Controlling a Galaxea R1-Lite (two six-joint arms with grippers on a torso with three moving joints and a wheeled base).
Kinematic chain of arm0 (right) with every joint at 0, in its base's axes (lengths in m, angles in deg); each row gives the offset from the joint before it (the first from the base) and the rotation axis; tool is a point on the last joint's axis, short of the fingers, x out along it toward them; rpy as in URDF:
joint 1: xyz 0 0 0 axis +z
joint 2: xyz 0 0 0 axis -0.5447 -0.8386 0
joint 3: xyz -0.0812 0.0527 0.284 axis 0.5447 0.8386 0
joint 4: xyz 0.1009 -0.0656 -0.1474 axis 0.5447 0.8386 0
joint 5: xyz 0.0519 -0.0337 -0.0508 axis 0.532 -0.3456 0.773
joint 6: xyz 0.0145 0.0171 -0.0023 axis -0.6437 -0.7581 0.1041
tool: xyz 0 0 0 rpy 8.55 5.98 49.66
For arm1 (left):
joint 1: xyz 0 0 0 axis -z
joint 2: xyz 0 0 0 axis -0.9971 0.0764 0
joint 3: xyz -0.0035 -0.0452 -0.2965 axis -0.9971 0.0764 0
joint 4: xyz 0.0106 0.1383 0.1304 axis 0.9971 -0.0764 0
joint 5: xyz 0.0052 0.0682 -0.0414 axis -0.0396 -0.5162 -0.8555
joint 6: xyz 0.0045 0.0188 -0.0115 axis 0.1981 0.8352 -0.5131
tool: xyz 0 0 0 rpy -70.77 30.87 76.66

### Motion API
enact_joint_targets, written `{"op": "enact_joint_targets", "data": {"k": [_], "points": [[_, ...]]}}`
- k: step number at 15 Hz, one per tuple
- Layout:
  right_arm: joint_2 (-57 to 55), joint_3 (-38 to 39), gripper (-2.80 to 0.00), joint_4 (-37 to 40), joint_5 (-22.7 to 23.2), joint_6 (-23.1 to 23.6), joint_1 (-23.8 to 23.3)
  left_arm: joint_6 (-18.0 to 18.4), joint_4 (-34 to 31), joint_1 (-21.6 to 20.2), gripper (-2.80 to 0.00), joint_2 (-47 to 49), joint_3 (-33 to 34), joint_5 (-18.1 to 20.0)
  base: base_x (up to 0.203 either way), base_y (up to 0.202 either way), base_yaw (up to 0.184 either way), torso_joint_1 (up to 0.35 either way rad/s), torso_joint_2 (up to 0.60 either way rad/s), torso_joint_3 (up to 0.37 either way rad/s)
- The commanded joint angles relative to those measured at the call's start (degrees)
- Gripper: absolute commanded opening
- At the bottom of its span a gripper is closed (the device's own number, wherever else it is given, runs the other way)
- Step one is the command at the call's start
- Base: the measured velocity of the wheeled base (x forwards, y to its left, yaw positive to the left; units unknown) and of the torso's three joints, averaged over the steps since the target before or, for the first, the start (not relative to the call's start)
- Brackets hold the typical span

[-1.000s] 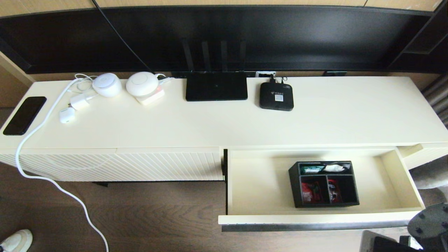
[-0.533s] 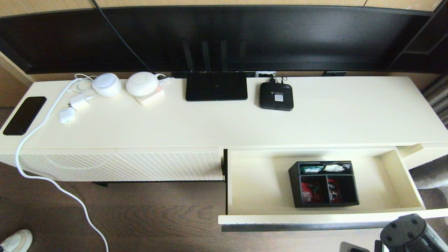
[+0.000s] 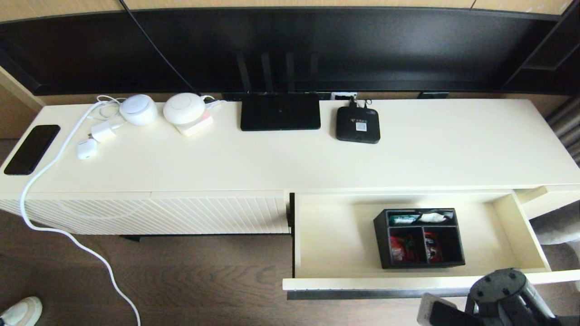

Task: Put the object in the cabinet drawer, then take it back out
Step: Close the drawer

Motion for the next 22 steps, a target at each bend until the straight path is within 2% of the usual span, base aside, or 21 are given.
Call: {"op": "enact_joint_targets", "data": {"k": [1, 7, 11, 15, 22], "points": [[-4.14, 0.43, -2.8, -4.68, -0.51, 0.14, -0.95, 0.0, 0.08, 0.0, -2.8, 0.0, 0.02, -0.02, 0.0, 0.0, 0.0, 0.0, 0.0, 0.0], [-9.42, 0.95, -2.8, -19.51, -0.73, 0.38, -2.14, 0.0, 0.0, 0.0, -2.8, 0.0, -0.02, -0.02, 0.0, 0.0, 0.0, 0.0, 0.0, 0.0], [-10.93, 0.96, -2.8, -28.12, -0.73, 6.7, -5.49, 0.0, 0.0, 0.0, -2.8, 0.0, 0.02, -0.02, 0.0, 0.0, 0.0, 0.0, 0.0, 0.0], [-12.25, -0.3, -2.8, -31.55, -0.73, 6.97, -6.36, 0.0, 0.0, 0.0, -2.8, 0.0, 0.02, -0.02, 0.0, 0.0, 0.0, 0.0, 0.0, 0.0], [-19.42, -5.27, -2.8, -42.51, -0.73, 7.1, -8.99, 0.0, 0.0, 0.0, -2.8, 0.04, 0.02, -0.02, 0.0, 0.0, 0.0, 0.0, 0.0, 0.0]]}}
